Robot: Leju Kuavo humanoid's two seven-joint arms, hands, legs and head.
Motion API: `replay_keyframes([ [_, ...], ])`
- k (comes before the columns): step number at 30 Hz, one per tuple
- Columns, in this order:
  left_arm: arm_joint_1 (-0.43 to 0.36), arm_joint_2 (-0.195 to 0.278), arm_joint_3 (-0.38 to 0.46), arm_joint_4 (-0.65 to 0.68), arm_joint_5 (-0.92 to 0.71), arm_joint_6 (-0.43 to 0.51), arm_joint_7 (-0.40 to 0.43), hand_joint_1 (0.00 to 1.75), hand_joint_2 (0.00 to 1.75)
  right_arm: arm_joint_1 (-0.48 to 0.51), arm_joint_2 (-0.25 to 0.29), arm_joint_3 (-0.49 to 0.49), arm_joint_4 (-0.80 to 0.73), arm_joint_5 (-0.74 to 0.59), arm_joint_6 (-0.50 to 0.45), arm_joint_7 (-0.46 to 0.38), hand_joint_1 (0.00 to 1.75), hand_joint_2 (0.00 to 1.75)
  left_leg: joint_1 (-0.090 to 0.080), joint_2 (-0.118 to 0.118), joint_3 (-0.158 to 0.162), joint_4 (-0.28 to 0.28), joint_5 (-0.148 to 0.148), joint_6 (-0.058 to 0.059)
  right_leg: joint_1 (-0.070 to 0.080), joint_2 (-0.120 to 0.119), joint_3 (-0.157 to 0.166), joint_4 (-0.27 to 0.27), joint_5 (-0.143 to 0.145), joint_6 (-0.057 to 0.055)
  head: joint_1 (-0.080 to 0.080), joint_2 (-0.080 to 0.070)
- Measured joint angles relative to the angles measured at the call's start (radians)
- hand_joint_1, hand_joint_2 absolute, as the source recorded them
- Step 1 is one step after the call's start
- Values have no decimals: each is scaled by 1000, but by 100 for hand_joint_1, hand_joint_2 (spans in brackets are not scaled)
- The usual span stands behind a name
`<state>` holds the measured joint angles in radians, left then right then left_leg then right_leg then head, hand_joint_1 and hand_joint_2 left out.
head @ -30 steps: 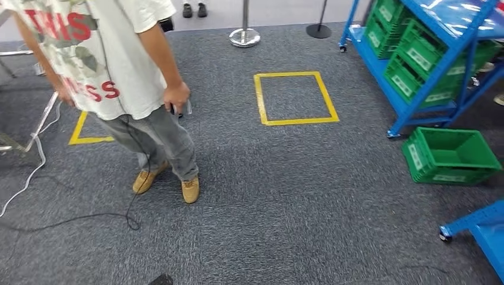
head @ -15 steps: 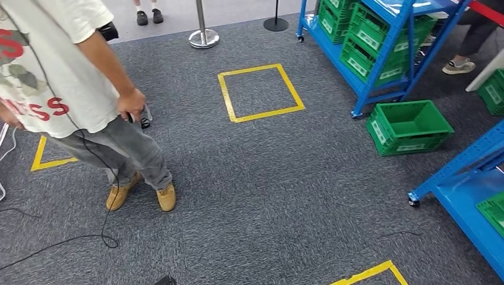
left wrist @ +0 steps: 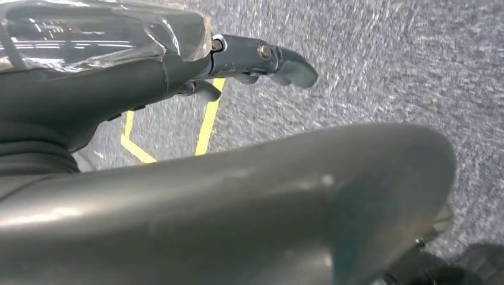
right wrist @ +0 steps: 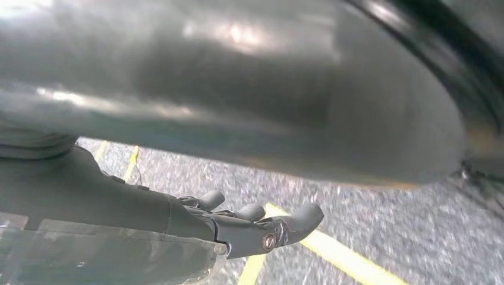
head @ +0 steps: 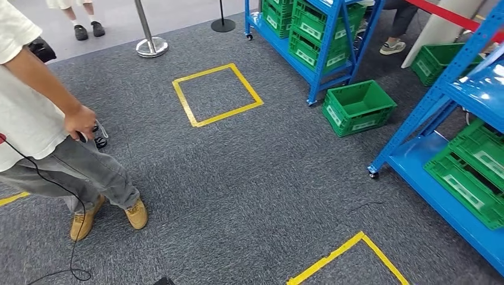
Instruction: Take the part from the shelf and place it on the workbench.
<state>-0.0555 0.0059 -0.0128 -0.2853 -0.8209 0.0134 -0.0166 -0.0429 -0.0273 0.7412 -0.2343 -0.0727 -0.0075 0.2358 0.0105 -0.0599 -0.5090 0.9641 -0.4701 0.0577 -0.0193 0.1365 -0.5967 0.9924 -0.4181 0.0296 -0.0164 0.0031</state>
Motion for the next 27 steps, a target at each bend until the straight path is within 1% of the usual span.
replay_keyframes([
  [1,-1,0,-2,-1,0,0,-1,0,0,0,0,0,0,0,0,0,0,0,1,17,4,-16,10,3,3,-33,-15,23,-14,0,1,0],
  [2,0,0,-3,-1,1,0,-2,0,0,-1,-1,0,0,0,-1,0,0,0,2,35,7,-28,18,4,5,-72,-39,70,-40,-4,3,0],
  [3,1,0,-3,-1,2,-1,-2,0,0,-4,-2,0,0,0,-1,0,0,0,-2,53,6,-31,21,5,5,-105,-69,132,-72,-6,4,0],
  [4,3,0,-4,-1,3,-1,-2,0,0,-6,-3,0,-1,0,-1,0,0,0,-3,72,4,-31,22,5,2,-117,-100,201,-101,-5,4,0],
  [5,4,0,-6,-1,5,-2,-2,0,0,-6,-4,0,-1,-1,-1,0,0,0,-4,90,1,-30,22,4,-1,-122,-120,252,-119,0,5,0],
  [6,4,0,-8,-1,7,-2,-2,0,0,-6,-4,0,-1,-1,-1,1,0,0,-5,107,-1,-29,22,2,-5,-126,-121,266,-122,10,4,0],
  [7,3,-1,-10,-1,10,-3,-1,0,0,-6,-5,0,-1,-1,-1,2,0,0,-4,123,-3,-25,21,-1,-9,-132,-99,238,-111,23,5,0],
  [8,1,-1,-13,-1,15,-3,1,0,0,-7,-6,-1,-1,-1,0,4,0,0,-2,137,-6,-19,19,-5,-13,-146,-57,171,-90,36,5,0],
  [9,-1,0,-17,-2,22,-3,3,0,0,-9,-7,-1,-2,0,1,6,0,0,-2,150,-9,-10,15,-12,-15,-171,-13,99,-72,43,5,0],
  [10,-2,2,-19,-2,30,-2,5,0,0,-13,-7,-2,-4,1,1,9,0,0,-4,161,-12,1,9,-21,-16,-195,22,40,-57,43,5,0],
  [11,-4,4,-23,-3,40,-1,6,0,0,-16,-7,-2,-6,3,2,12,0,0,-5,171,-14,9,3,-30,-15,-211,42,8,-50,35,4,0],
  [12,-6,7,-27,-3,49,0,7,0,0,-18,-7,-2,-8,5,2,14,0,0,-7,181,-13,15,0,-37,-12,-217,44,1,-49,23,4,0],
  [13,-7,8,-31,-3,57,1,8,0,0,-19,-8,-2,-10,7,3,16,0,0,-7,192,-12,16,-2,-43,-10,-206,41,3,-46,13,3,0],
  [14,-8,8,-35,-4,62,2,8,0,0,-18,-9,-2,-10,8,4,18,0,0,-4,196,-11,18,-3,-48,-11,-193,39,3,-43,2,3,0],
  [15,-9,9,-40,-5,66,2,8,0,0,-18,-9,-2,-10,9,5,19,0,0,1,182,-13,26,-12,-54,-12,-181,36,3,-39,-6,3,0],
  [16,-9,10,-43,-5,68,3,8,0,0,-17,-9,-2,-10,9,6,19,0,0,5,155,-22,48,-32,-60,-14,-169,34,2,-35,-13,2,0],
  [17,-9,11,-46,-5,70,4,8,0,0,-18,-9,-2,-11,10,7,20,0,0,9,120,-40,91,-64,-64,-16,-157,32,1,-31,-19,2,0],
  [18,-7,13,-48,-5,74,4,8,0,0,-19,-9,-2,-11,10,7,20,0,0,10,87,-67,156,-104,-66,-14,-144,28,1,-28,-24,1,0],
  [19,-5,14,-50,-4,79,5,9,0,0,-20,-9,-2,-12,11,8,21,0,0,11,70,-99,228,-139,-66,-11,-130,24,2,-24,-29,2,0],
  [20,-3,16,-54,-4,85,5,10,0,0,-19,-8,-2,-12,11,8,21,0,0,11,63,-126,286,-161,-65,-7,-115,21,2,-22,-32,2,0],
  [21,-2,17,-58,-4,91,5,10,0,0,-18,-8,-2,-12,13,8,21,0,0,11,60,-138,314,-163,-62,-4,-100,19,2,-19,-33,2,0],
  [22,-1,18,-62,-4,95,5,11,0,0,-17,-8,-2,-12,14,9,21,0,0,10,58,-131,299,-144,-57,-1,-85,18,2,-17,-33,2,0],
  [23,-1,18,-66,-4,97,5,11,0,0,-17,-8,-2,-12,15,9,21,0,0,9,51,-105,247,-111,-50,2,-70,18,2,-14,-33,2,0],
  [24,-2,19,-69,-4,99,5,11,0,0,-17,-8,-2,-13,15,9,21,0,0,8,30,-69,173,-74,-39,2,-55,18,2,-12,-31,2,0],
  [25,-2,21,-72,-4,100,5,11,0,0,-18,-7,-2,-14,15,9,21,0,0,7,6,-36,107,-48,-29,4,-42,17,2,-8,-28,3,0],
  [26,-2,23,-74,-4,100,5,11,0,0,-18,-5,-2,-15,15,10,21,0,0,4,-13,-14,60,-32,-21,3,-29,13,2,-5,-23,2,0],
  [27,-2,26,-76,-4,102,5,12,0,0,-18,-4,-2,-16,15,10,21,0,0,1,-25,-3,36,-27,-14,0,-18,9,2,-1,-17,2,0],
])
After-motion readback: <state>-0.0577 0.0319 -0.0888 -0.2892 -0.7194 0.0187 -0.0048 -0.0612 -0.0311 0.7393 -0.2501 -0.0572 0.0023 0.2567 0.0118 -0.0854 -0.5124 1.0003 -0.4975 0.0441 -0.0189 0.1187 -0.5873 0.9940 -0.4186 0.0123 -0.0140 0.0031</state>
